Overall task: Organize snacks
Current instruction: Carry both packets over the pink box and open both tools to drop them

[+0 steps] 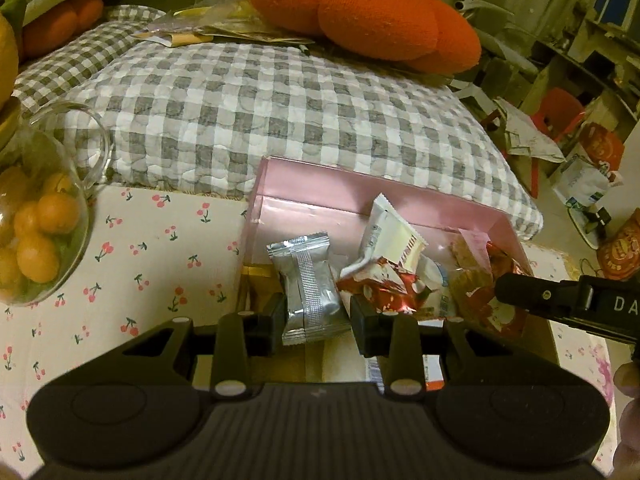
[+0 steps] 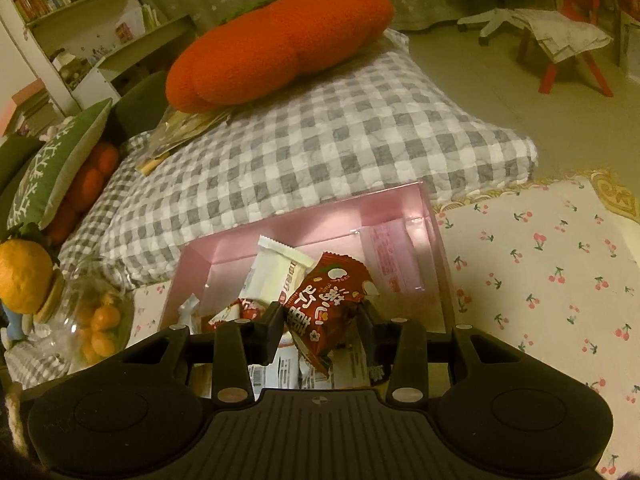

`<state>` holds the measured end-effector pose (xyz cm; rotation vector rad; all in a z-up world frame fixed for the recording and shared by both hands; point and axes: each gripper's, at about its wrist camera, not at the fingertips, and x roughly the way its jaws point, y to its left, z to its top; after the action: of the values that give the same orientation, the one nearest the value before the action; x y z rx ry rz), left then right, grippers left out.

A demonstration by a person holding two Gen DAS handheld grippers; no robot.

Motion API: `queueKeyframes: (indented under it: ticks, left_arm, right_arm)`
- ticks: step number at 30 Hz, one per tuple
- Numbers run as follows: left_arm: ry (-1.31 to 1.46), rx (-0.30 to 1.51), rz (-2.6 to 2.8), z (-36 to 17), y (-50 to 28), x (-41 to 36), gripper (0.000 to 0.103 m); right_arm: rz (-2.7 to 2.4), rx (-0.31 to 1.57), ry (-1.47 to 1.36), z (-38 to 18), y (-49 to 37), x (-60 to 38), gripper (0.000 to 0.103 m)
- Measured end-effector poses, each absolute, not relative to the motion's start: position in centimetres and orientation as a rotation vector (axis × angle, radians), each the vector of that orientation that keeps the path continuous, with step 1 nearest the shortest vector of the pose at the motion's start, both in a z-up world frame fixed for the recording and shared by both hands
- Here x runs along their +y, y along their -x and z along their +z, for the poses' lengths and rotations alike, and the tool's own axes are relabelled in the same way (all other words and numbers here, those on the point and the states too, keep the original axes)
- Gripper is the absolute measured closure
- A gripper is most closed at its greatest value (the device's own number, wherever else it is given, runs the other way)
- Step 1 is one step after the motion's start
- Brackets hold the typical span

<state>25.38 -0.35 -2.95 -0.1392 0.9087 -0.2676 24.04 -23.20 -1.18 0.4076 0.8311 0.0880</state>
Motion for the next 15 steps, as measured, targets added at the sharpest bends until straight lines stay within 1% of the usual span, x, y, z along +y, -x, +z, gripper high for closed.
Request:
queueKeyframes:
  ticks: [7,8,9,10,11,13,15]
  left_arm:
    - [0.136,0.907,-0.256,-2.7,-25.6,0.0,0.070]
    - [0.138,0.902,-0.257,-2.5,-25.5,0.1,0.066]
    - [0.141,0.899,-0.262,-2.4,-25.4,0.2,0.060]
    - [0.145,0.897,-0.266,-2.2,-25.3,0.3,0.056]
    - [0.146,0.893,-0.267,-2.0,-25.1,0.4,0.050]
    - [0.140,0.888,-0.270,-1.6,-24.7,0.5,0.047]
    - [0.132,0.891,-0.275,-1.2,-24.2,0.6,0.042]
  right_arm:
    - [0.087,0.824,-0.391,-0.9,-23.9,-23.1,0.061]
    - [0.085,0.823,-0.389,-0.8,-23.8,-23.1,0.061]
    - [0.081,0.824,-0.389,-0.7,-23.7,-23.1,0.060]
    - [0.078,0.824,-0.393,-0.6,-23.6,-23.3,0.052]
    - [0.074,0.822,-0.402,-0.4,-23.5,-23.4,0.045]
    - [0.069,0.813,-0.417,0.0,-23.1,-23.7,0.039]
    - [0.064,0.806,-0.420,0.5,-22.7,-23.9,0.036]
